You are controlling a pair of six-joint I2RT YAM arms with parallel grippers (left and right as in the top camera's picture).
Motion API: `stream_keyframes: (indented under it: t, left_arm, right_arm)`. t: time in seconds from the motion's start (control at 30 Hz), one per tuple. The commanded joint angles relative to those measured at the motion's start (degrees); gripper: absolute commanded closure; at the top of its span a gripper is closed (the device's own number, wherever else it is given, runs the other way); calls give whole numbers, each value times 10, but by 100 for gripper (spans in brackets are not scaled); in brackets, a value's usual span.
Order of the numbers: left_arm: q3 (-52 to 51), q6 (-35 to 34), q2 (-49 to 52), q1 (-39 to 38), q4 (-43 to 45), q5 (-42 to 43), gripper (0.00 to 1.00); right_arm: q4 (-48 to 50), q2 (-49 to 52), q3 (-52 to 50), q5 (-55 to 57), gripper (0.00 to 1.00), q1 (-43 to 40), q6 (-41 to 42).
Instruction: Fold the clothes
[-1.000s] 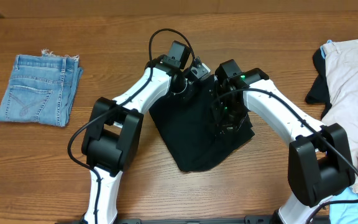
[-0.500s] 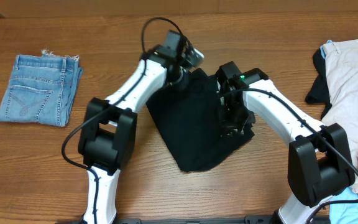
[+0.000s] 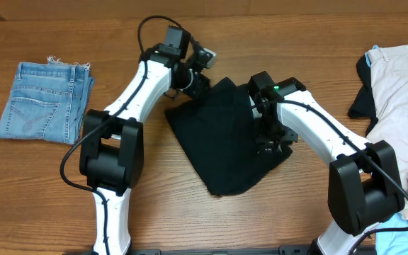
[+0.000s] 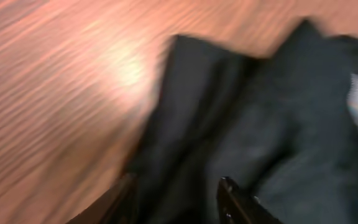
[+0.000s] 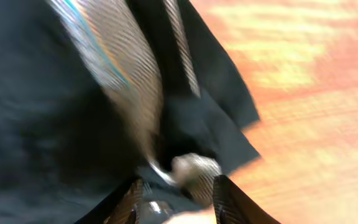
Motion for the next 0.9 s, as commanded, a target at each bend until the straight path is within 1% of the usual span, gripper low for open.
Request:
stream_keyframes:
  t: [0.0,0.07,0.17,0.27,0.3,0.4,0.47,0.53,0.6,0.73,0.83,0.87]
  left_arm:
    - [13,56,-11,-30,0,69,56]
    - [12,74,-10,-42,-5,69,59]
    - [12,112,-10,-63,-19,53,55]
    - [10,120,-3,-80,-28,-14,56]
    - [9,122,0,-84,-28,-23,58]
    - [9,129,12,-87,-26,-23,61]
    - [9,128,25,-88,-26,-24,65]
    - [9,126,38,-88,-26,-25,76]
    - [9,126,45,-88,-26,-24,85]
    - [9,126,46,-88,-27,-24,96]
    - [9,126,45,-88,-31,-24,96]
    - [12,115,45,-88,-31,-29,96]
  right_arm:
    - [36,-3,7,-92,59,-15,-19]
    - [48,-3,7,-126,60,-34,-21]
    - [52,-3,7,-163,59,-71,-44]
    - [50,-3,7,-239,59,-108,-97]
    - [50,-3,7,-261,59,-116,-111]
    - [49,-3,7,-302,58,-122,-140]
    - [45,-3,7,-304,58,-122,-142]
    - [39,-3,7,-308,58,-121,-155]
    - [35,-3,7,-309,58,-121,-165]
    - [28,-3,7,-312,57,-121,-185]
    - [28,-3,7,-317,57,-121,-187]
    - [28,-3,7,-316,57,-121,-187]
